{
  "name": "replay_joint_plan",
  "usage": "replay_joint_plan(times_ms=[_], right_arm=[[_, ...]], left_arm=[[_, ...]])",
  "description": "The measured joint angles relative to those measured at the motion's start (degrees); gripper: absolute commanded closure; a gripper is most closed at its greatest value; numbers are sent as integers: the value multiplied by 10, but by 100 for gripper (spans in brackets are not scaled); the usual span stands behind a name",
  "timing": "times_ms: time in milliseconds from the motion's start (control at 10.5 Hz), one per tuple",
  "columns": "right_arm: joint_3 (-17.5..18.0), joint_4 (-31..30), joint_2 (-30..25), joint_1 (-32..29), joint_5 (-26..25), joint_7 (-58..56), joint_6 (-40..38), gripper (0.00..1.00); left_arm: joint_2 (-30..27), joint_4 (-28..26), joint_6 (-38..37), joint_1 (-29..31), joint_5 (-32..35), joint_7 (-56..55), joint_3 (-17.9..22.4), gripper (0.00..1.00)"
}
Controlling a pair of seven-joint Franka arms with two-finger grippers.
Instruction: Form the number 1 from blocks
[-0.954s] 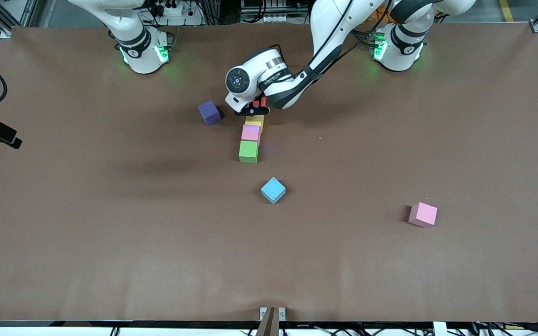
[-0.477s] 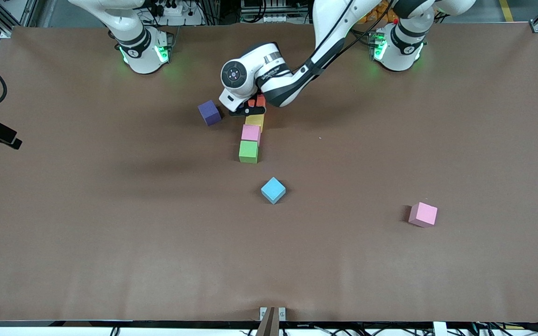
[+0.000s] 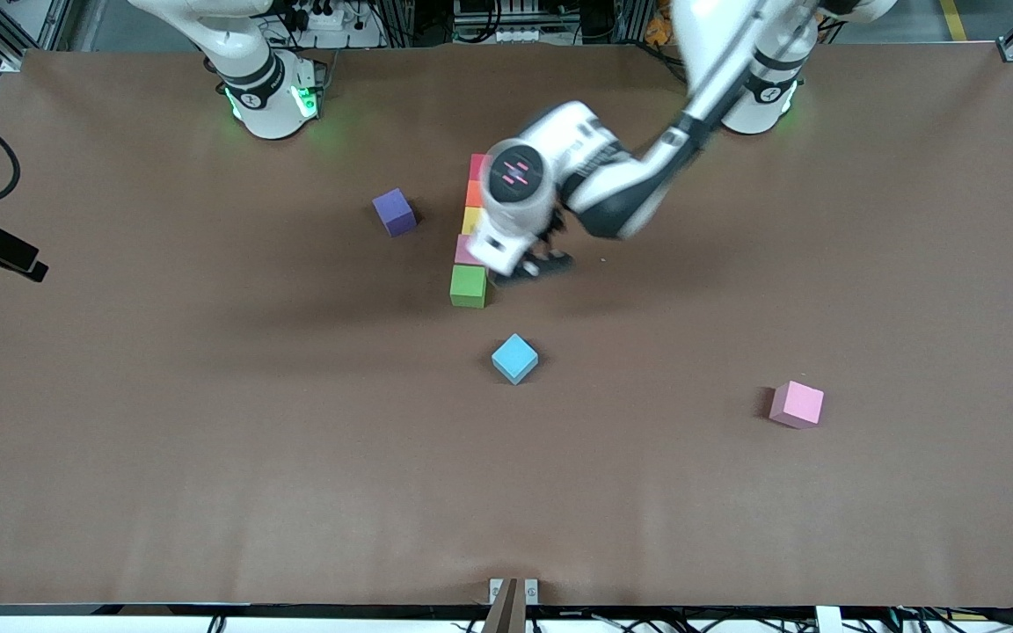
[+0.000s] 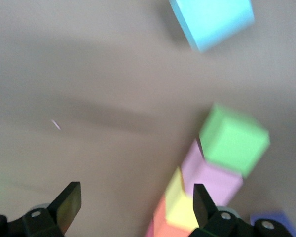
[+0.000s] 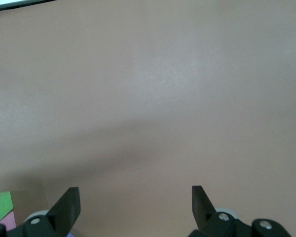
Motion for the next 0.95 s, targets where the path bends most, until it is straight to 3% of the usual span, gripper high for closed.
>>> replay_joint_plan(times_ms=[572,954], right_arm=[[0,-1,2,0,0,0,0,0],[1,-2,2,1,0,0,-10,0]], left_arm=[[-26,15,-5,204,45,174,2,0],[-54,15,-70,265,49,271,0,0]])
